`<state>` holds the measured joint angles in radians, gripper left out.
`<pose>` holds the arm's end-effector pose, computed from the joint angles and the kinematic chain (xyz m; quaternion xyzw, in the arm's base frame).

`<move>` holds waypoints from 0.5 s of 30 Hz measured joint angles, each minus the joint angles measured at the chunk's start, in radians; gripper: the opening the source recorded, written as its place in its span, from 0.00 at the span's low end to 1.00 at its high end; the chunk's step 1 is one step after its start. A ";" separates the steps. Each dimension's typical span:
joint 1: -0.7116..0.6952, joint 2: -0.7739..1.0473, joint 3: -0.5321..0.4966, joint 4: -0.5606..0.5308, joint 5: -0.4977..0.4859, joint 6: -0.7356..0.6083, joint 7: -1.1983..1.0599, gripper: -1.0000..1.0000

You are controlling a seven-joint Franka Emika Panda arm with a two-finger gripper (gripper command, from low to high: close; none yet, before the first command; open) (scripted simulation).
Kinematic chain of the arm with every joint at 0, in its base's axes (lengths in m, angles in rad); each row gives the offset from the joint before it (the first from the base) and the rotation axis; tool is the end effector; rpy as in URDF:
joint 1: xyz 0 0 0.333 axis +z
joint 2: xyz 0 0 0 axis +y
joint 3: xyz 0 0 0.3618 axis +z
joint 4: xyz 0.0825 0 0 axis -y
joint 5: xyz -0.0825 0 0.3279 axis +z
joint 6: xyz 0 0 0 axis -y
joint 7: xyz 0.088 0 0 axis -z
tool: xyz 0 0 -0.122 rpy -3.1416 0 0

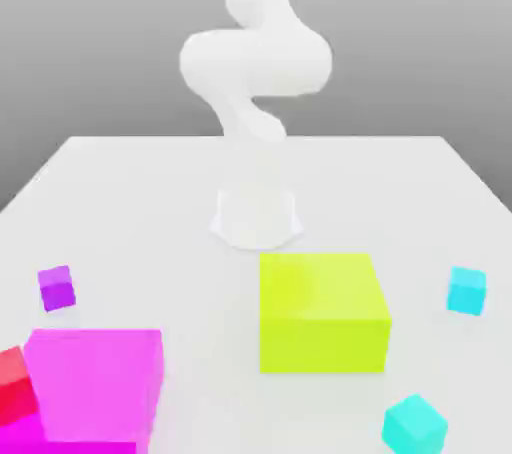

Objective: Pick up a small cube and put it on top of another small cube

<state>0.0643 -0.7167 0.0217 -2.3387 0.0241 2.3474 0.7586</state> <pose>0.3016 0.0301 0.6926 -0.8810 0.3131 -0.3222 0.1485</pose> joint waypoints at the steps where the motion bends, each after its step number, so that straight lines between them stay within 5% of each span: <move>1: 0.028 0.036 0.011 -0.017 0.010 0.020 -0.018 0.50; 15: 0.346 0.497 0.226 -0.233 0.072 0.285 -0.195 0.50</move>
<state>0.4101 -0.2196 0.2473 -2.5716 0.0960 2.6323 0.5635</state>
